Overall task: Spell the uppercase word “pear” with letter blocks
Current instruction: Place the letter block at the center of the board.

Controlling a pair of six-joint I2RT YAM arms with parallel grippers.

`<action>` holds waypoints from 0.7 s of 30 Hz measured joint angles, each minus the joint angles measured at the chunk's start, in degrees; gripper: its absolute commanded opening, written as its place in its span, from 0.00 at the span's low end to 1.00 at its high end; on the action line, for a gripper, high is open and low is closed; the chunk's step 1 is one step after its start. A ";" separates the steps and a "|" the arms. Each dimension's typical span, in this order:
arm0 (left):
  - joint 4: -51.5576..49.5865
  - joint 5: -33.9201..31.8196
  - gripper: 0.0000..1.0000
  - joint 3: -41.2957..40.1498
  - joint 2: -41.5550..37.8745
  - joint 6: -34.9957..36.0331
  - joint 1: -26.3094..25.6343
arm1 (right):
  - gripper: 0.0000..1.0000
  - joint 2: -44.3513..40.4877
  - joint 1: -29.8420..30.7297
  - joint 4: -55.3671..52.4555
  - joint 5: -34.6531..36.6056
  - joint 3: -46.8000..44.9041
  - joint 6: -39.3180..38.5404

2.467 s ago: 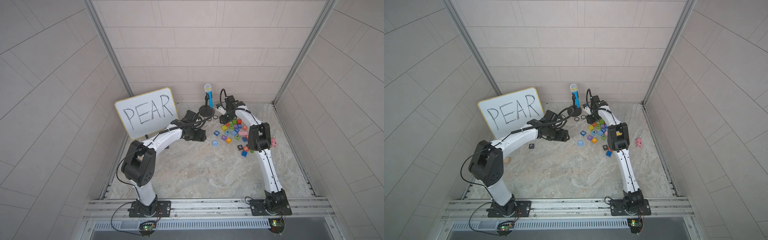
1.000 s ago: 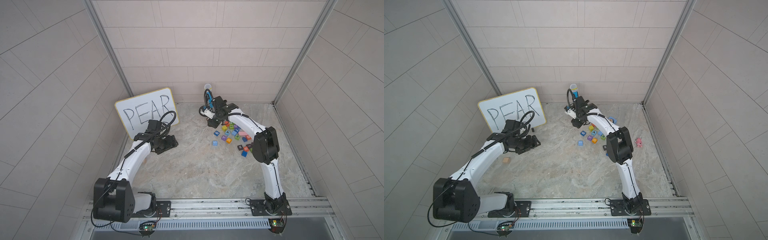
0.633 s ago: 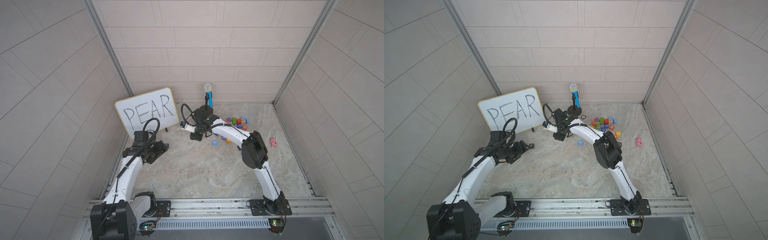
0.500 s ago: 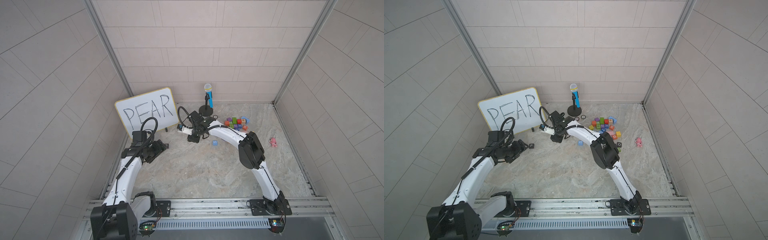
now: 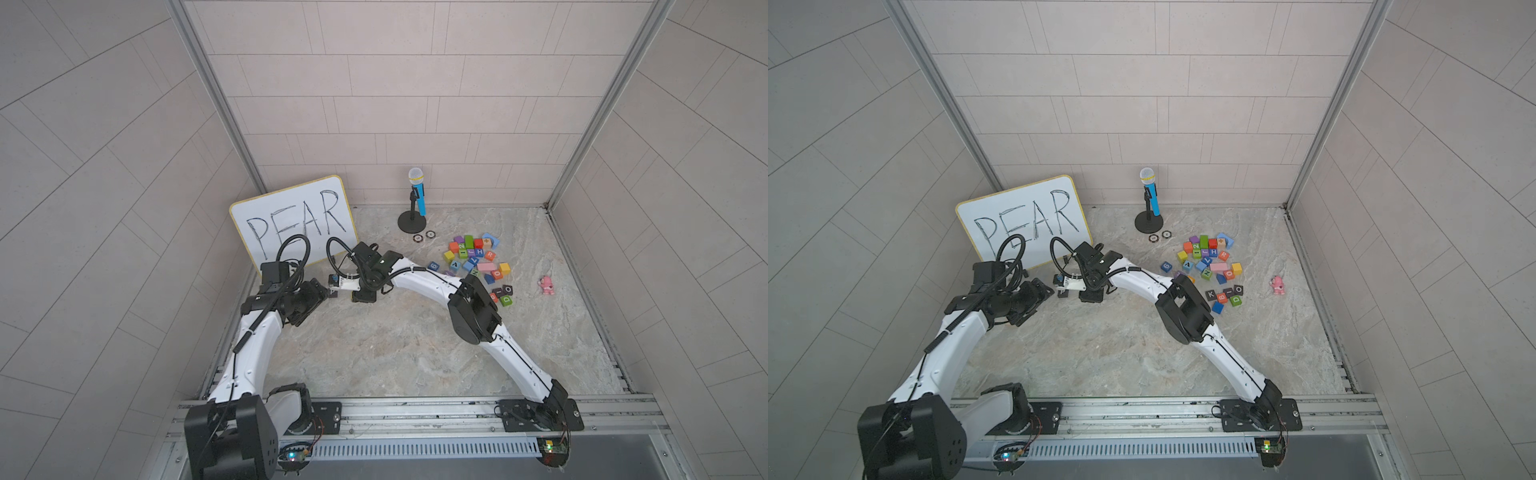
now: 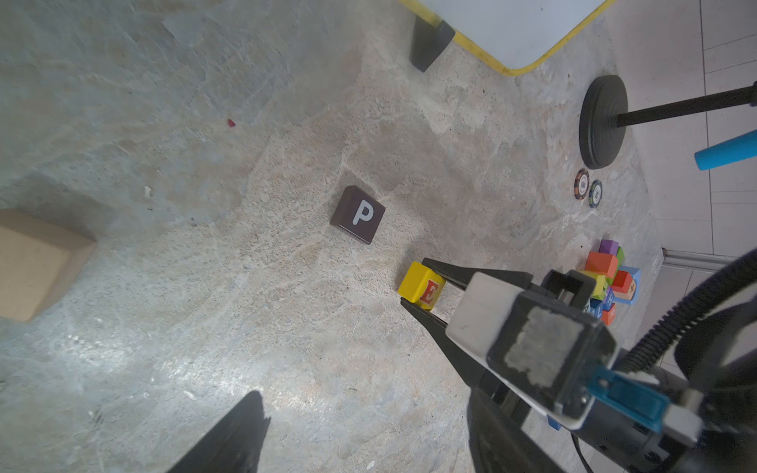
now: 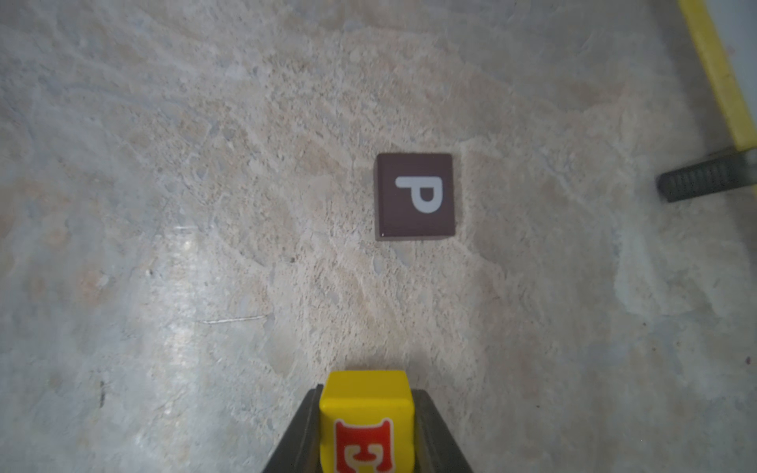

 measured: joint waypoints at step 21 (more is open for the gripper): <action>0.11 0.13 0.81 -0.17 -0.20 0.04 0.04 | 0.30 3.80 0.96 5.14 1.95 4.35 -3.30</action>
